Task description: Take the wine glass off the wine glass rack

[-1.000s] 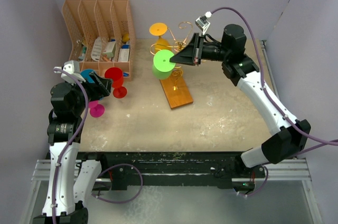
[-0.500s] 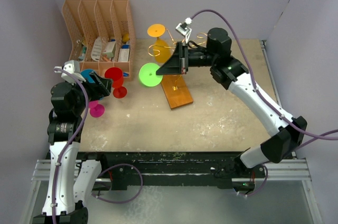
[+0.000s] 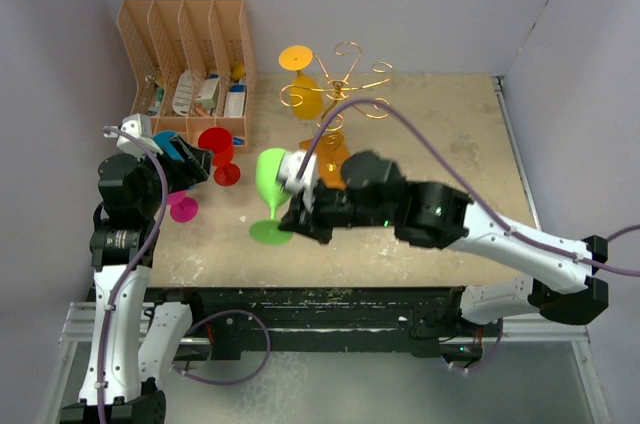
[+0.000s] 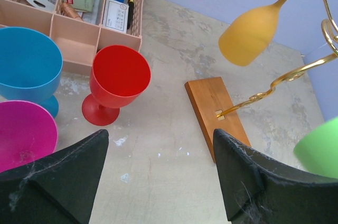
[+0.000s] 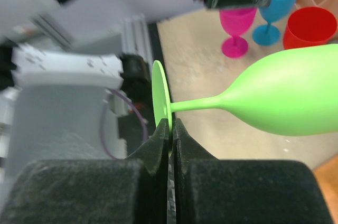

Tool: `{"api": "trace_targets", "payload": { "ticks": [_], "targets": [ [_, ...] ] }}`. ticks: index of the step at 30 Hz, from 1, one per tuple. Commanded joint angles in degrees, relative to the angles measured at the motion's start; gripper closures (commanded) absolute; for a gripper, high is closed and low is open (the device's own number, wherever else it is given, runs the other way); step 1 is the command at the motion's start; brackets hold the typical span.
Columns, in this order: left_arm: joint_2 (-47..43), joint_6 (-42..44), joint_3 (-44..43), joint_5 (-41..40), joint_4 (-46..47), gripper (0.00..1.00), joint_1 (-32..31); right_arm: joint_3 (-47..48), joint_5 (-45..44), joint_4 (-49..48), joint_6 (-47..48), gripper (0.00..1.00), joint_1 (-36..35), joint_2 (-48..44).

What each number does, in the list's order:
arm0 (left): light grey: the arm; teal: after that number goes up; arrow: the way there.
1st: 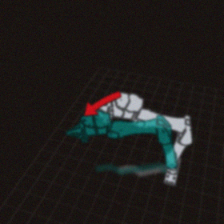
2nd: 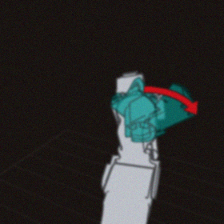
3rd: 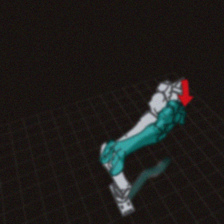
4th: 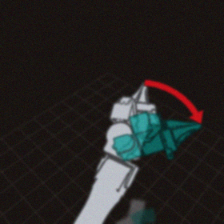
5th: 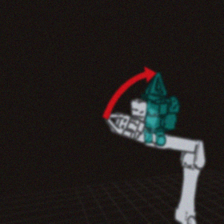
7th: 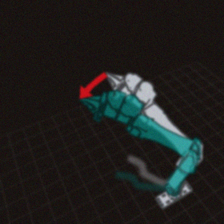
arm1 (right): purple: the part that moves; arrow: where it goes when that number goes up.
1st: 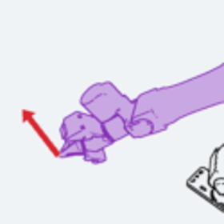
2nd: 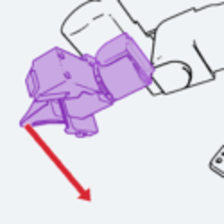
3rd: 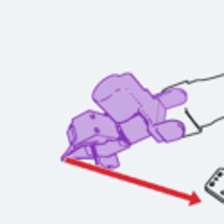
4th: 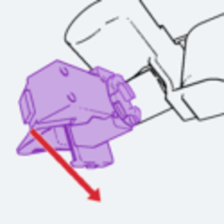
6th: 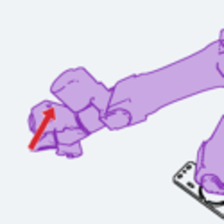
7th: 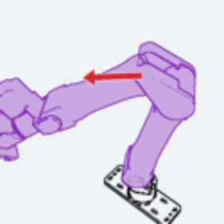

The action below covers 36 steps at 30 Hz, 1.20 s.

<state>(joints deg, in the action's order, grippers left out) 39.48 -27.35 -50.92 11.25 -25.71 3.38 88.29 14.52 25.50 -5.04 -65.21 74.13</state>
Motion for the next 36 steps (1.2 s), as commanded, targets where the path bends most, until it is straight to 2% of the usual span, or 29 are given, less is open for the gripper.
{"api": "trace_targets", "payload": {
  "ticks": [1,3,6,8,9,12,15,18,22,25,36],
  "targets": [
    [1.98,-2.58,-4.18,1.03,-2.82,0.16,-0.21,-8.48,-31.55,-1.44,14.65,1.0,-11.52,-0.97],
    [4.28,-3.78,-7.47,6.36,-5.29,0.16,-0.21,-15.84,-45.42,-6.83,21.2,1.0,-17.03,-1.52],
    [8.15,-3.9,-11.52,16.69,-9.63,0.16,-0.21,-30.63,-66.79,-26.28,39.05,1.0,-24.28,-1.71],
    [9.08,-3.14,-12.77,23.11,-11.47,0.16,-0.17,-38.77,-74.13,-43.9,52.19,1.0,-26.69,-1.23],
    [9.07,-2.83,-12.95,25.1,-12.23,0.17,-0.14,-41.13,-76.16,-48.79,56.98,1.0,-27.44,-0.79],
    [8.77,-1.61,-13.23,32.51,-14.72,0.17,-0.18,-45.79,-78.35,-61.19,68.55,1.0,-28.85,0.76],
    [8.71,-0.29,-13.2,38.8,-17.85,0.17,-0.16,-51.63,-76.88,-77.62,85.63,1.0,-30.12,3.73],
    [7.95,0.67,-13.17,42.26,-20.23,0.18,-0.4,-53.45,-75.54,-83.15,95.24,1.0,-30.42,8.09],
    [6.16,0.67,-12.92,42.12,-21.53,0.18,-1.16,-56.7,-72.67,-92.8,105.91,1.0,-30.93,14.1],
    [5.55,1.02,-12.64,41.62,-22.71,0.18,-1.35,-57.56,-71.66,-96.24,108.78,1.0,-31.15,16.78],
    [5.38,1.83,-11.49,40.94,-24.51,0.19,-1.77,-56.42,-71.02,-98.77,110.35,1.0,-31.58,19.66]
  ]
}}
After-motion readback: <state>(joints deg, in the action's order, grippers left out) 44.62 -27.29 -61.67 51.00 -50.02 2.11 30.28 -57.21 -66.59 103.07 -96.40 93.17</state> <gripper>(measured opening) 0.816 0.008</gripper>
